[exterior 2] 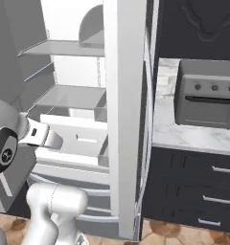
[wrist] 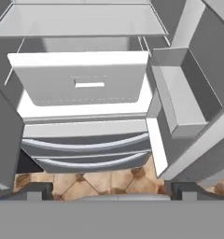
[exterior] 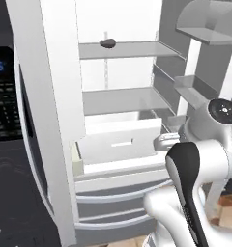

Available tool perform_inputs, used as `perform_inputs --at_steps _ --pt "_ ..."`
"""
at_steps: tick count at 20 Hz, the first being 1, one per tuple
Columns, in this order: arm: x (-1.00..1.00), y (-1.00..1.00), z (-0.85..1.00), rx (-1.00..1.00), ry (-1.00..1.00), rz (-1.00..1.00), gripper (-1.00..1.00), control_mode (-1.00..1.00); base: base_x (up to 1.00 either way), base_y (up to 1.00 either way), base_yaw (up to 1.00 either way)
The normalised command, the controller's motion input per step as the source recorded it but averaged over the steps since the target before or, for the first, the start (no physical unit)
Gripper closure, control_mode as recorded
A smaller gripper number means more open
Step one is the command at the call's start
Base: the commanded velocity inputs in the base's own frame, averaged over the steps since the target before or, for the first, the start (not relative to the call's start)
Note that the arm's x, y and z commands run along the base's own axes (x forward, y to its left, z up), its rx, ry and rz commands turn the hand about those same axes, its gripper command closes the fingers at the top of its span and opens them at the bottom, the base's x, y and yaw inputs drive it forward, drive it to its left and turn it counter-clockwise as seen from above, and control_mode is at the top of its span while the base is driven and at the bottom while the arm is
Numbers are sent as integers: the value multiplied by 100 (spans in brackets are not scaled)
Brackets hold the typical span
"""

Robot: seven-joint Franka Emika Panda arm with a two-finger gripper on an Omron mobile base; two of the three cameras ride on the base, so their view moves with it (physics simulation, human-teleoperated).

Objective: Place the cold items (eggplant and bell pepper) from the fridge in one tupperware on the dining counter. Place the warm items (hot dog and kebab skewer) in the stove area in another tupperware.

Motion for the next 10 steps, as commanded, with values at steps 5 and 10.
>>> perform_inputs --at_steps 5,10 --pt "0 0 0 0 0 0 -100 100 57 44 -1" --pt "0 0 0 0 0 0 -100 100 60 18 0"
